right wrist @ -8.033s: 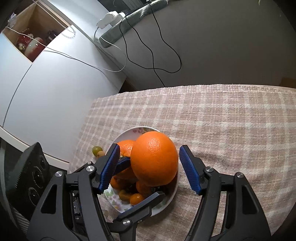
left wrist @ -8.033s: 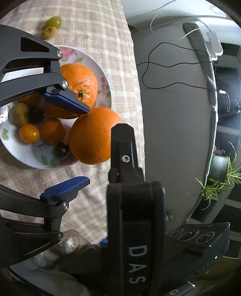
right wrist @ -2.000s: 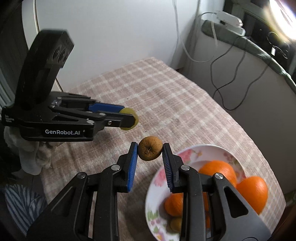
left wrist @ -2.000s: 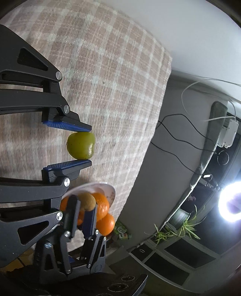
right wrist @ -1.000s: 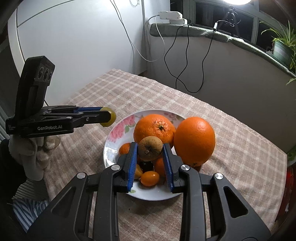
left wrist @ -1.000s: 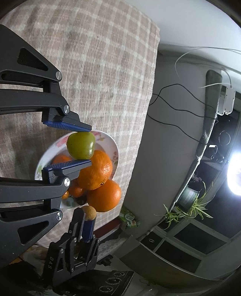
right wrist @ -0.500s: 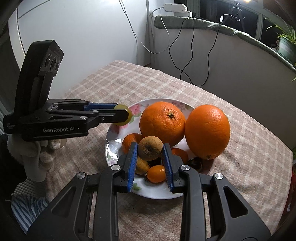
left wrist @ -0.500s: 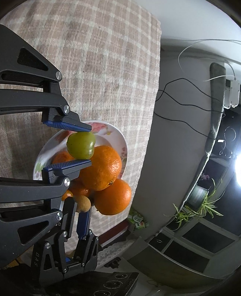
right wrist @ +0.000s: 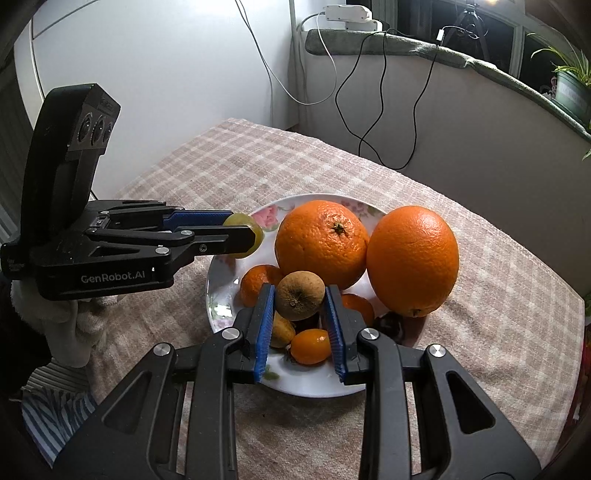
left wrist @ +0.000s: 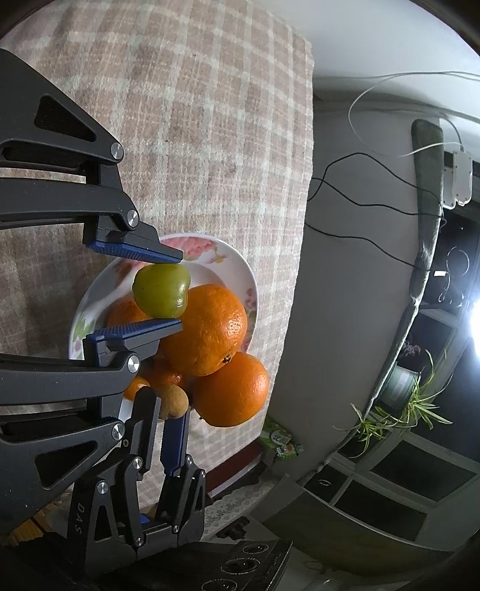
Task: Organize fruits
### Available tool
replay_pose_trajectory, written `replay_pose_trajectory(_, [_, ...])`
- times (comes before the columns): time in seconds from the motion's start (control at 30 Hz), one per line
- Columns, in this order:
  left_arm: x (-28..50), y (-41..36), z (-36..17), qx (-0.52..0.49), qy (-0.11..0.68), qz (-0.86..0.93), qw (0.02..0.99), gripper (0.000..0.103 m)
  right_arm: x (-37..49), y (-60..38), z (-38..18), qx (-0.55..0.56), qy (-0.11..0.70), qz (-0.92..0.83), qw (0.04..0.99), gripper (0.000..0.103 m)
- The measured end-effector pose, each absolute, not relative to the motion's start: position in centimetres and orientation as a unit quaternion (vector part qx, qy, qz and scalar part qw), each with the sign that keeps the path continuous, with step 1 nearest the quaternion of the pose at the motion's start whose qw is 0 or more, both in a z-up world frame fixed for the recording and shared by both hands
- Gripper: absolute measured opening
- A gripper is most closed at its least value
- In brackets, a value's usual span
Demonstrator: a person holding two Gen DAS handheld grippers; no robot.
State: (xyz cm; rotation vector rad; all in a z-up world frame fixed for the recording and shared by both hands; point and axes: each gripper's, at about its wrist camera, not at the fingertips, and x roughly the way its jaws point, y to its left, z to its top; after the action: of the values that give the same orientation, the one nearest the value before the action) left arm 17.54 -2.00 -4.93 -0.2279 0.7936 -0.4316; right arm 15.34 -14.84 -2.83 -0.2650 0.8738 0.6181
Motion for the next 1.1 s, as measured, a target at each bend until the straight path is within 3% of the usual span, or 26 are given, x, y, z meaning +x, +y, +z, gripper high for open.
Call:
replay_pose_trajectory(0.23, [17.5,-2.4,-4.8,-0.102,0.383,-0.207,0.895,0.030,15.2,-14.7,-2.9,-0.133,0.413,0.293,0.852,0.028])
replay_pose_trajectory(0.33, [17.4,-2.6,-4.8,-0.098,0.383,-0.207,0.895,0.039,15.1,-14.6,-2.9,-0.136,0.413,0.293,0.852,0.029])
replay_pose_trajectory(0.4, [17.3,-2.7,-4.6,-0.096,0.379,-0.206,0.897,0.042,15.1,-14.6,-2.9,-0.139,0.413,0.290,0.852,0.035])
replay_pose_trajectory(0.47, [17.2,-2.7,-4.5,-0.092,0.376,-0.204,0.899,0.042,14.9,-14.8,-2.8,-0.137,0.407,0.289,0.856,0.049])
replay_pose_trajectory(0.8, [15.3,-2.7,-3.3,-0.079,0.355,-0.198,0.910,0.042,14.0,-15.8,-1.6,-0.121,0.393,0.284,0.866,0.051])
replay_pose_trajectory(0.93, [14.0,-2.5,-2.8,-0.074,0.345,-0.194,0.916,0.043,13.1,-16.2,-1.0,-0.111,0.381,0.282,0.873,0.064])
replay_pose_trajectory(1.1, [12.3,-2.0,-2.1,-0.071,0.330,-0.184,0.923,0.056,11.8,-16.8,-0.1,-0.096,0.365,0.275,0.884,0.072])
